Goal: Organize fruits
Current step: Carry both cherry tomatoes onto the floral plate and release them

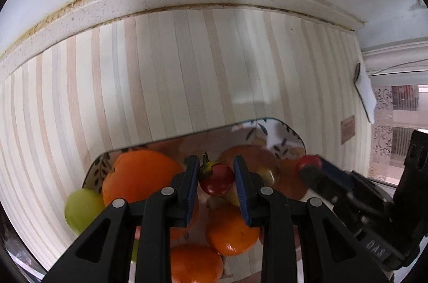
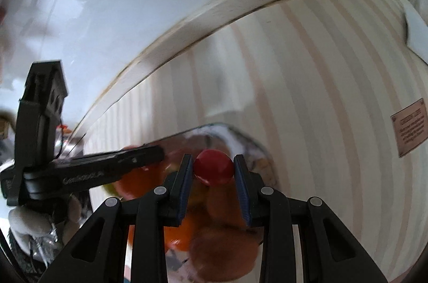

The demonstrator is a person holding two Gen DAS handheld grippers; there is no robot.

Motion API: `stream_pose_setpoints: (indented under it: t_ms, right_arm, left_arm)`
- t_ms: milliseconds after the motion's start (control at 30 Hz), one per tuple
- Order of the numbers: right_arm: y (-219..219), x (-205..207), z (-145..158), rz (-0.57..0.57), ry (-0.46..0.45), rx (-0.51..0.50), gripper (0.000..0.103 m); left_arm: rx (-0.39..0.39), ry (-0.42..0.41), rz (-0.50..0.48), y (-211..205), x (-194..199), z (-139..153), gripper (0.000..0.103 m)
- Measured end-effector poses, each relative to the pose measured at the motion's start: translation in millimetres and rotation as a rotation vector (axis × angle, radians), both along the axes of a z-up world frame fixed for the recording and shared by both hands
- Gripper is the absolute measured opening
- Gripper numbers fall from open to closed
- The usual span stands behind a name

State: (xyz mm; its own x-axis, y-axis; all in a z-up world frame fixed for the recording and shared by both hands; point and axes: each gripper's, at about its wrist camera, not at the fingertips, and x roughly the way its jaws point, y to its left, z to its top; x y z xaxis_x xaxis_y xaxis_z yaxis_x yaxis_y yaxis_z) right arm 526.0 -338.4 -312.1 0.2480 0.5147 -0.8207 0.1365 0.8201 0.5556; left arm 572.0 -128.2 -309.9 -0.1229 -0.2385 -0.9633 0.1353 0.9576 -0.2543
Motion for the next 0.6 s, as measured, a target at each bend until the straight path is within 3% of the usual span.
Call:
stream_pose_setpoints:
  t_ms: [300,467,500,600]
  right_arm:
    - [23,-22,3,0.084,0.025,0.040,0.034]
    - [27,-31,-2,0.087,0.046,0.065,0.037]
    - [27,-33,-2,0.082,0.047,0.071,0.043]
    - [19,-35,4,0.048,0.050,0.067,0.077]
  left_arm:
    - [0.000,0.051,-0.030,-6,-38,8,0.024]
    - [-0.020,0.106,0.009,2,-49,-1,0.025]
    - [-0.022,0.115,0.023,4,-51,-1,0.026]
    - [-0.025,0.120,0.058,12,-51,2,0.028]
